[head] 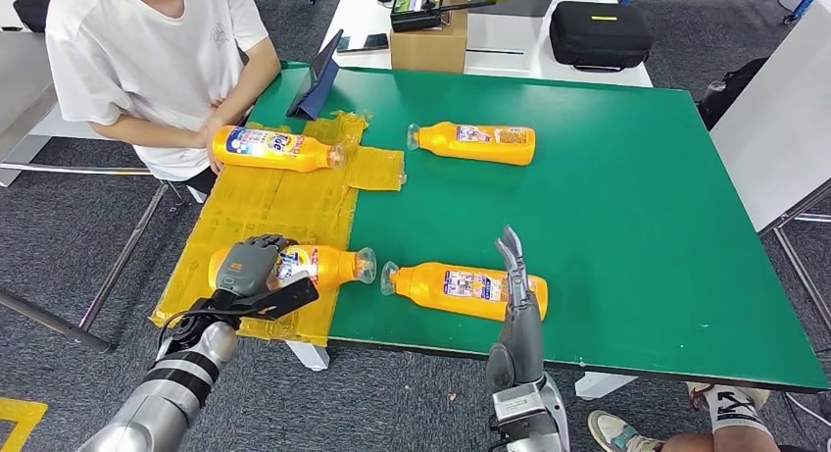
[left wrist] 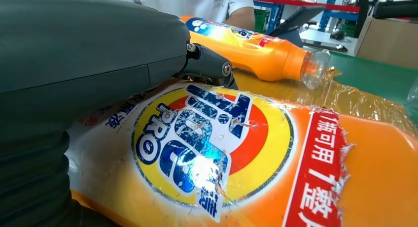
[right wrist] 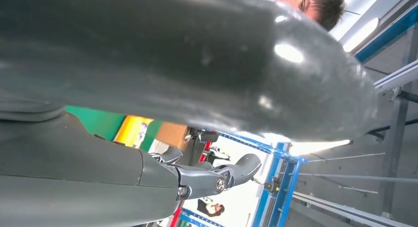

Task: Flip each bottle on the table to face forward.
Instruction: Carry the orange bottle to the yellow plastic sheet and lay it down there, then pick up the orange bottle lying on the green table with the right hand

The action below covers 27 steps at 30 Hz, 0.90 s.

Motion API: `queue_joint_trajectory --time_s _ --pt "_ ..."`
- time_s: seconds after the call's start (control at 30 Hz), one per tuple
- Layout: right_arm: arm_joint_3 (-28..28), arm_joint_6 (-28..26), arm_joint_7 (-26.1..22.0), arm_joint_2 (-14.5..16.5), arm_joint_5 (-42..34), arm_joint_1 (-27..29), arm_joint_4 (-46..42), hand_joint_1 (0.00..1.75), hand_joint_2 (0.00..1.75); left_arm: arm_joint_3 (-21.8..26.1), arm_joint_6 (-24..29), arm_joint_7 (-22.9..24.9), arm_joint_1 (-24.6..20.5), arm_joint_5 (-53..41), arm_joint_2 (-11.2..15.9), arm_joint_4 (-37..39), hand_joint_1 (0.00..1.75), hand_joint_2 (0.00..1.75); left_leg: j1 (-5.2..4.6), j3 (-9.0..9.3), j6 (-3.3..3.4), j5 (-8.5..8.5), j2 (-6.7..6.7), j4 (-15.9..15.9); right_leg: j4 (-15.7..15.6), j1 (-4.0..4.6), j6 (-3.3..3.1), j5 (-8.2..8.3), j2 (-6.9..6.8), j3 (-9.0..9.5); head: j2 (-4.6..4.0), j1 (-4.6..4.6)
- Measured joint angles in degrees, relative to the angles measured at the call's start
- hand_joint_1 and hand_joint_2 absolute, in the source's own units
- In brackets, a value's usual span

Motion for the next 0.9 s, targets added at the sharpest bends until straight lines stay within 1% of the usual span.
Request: queue_joint_trajectory --time_s 0.03,0.07,0.1,0.3,0.47,0.57,0.73,0.83,0.9 --pt "0.00 0.00 0.00 0.00 -0.02 -0.01 0.14 0.00 0.00 -0.10 -0.38 0.32 -0.40 -0.15 0.01 0.51 0.45 1.75 0.00 0.01 -0.01 0.01 0.00 0.00 0.00 0.00 0.00 0.00 0.00 0.01 0.00 0.00" --pt "0.00 0.00 0.00 0.00 -0.04 -0.03 0.28 0.00 0.00 -0.26 -0.92 0.71 -0.88 -0.35 0.02 1.07 0.07 1.75 0.00 0.02 -0.02 0.02 -0.01 0.00 0.00 0.00 0.00 0.00 0.00 0.03 -0.01 0.00" --pt "0.00 -0.01 0.00 -0.01 -0.06 -0.07 0.43 0.00 0.00 -0.47 -1.61 1.16 -1.40 -0.64 0.05 1.68 0.00 1.75 0.00 0.03 -0.03 0.03 -0.01 0.00 0.00 0.00 0.00 0.00 0.00 0.04 0.00 0.00" --pt "-0.02 -0.04 0.00 -0.23 -0.57 -0.37 1.36 0.00 0.00 -2.49 -5.32 4.77 -5.03 -3.67 0.72 5.33 0.00 1.75 0.02 0.07 -0.04 0.13 -0.22 -0.01 0.01 0.01 -0.01 0.01 -0.12 0.15 0.01 0.01" --pt "-0.02 -0.19 0.00 -0.30 -0.62 -0.86 2.26 0.00 0.00 -3.53 -8.13 5.34 -7.05 -3.36 1.38 7.32 0.00 1.75 0.02 0.13 -0.06 0.18 -0.28 -0.01 0.00 0.02 -0.03 0.03 -0.19 0.23 0.01 0.01" --pt "-0.01 -0.73 0.00 -0.38 -1.03 -1.17 2.75 0.00 0.00 -3.61 -11.33 2.26 -7.51 0.08 2.19 7.67 0.00 1.75 0.04 0.14 -0.09 0.20 -0.24 -0.02 0.01 0.04 -0.12 0.10 -0.18 0.21 0.01 0.00" --pt "0.30 -1.61 0.00 -0.83 -2.12 -1.75 3.41 0.00 0.00 -2.13 -18.23 -4.56 -7.09 10.19 3.41 6.49 0.00 1.75 0.08 0.13 -0.10 0.23 -0.25 -0.02 0.02 0.06 -0.17 0.13 -0.18 0.20 0.01 0.01" --pt "0.58 -2.19 0.00 -1.09 -2.78 -1.96 3.81 0.00 0.00 -0.08 -22.85 -8.09 -5.26 18.66 3.61 3.61 0.00 1.75 0.09 0.10 -0.10 0.23 -0.23 -0.02 0.02 0.07 -0.17 0.13 -0.18 0.14 0.01 0.01" --pt "0.82 -2.63 0.00 -1.32 -2.92 -2.01 4.08 0.00 0.00 1.41 -24.79 -9.56 -3.19 24.69 3.33 0.20 0.00 1.75 0.09 0.03 -0.10 0.23 -0.21 -0.02 0.02 0.06 -0.17 0.13 -0.17 0.03 0.01 0.01"
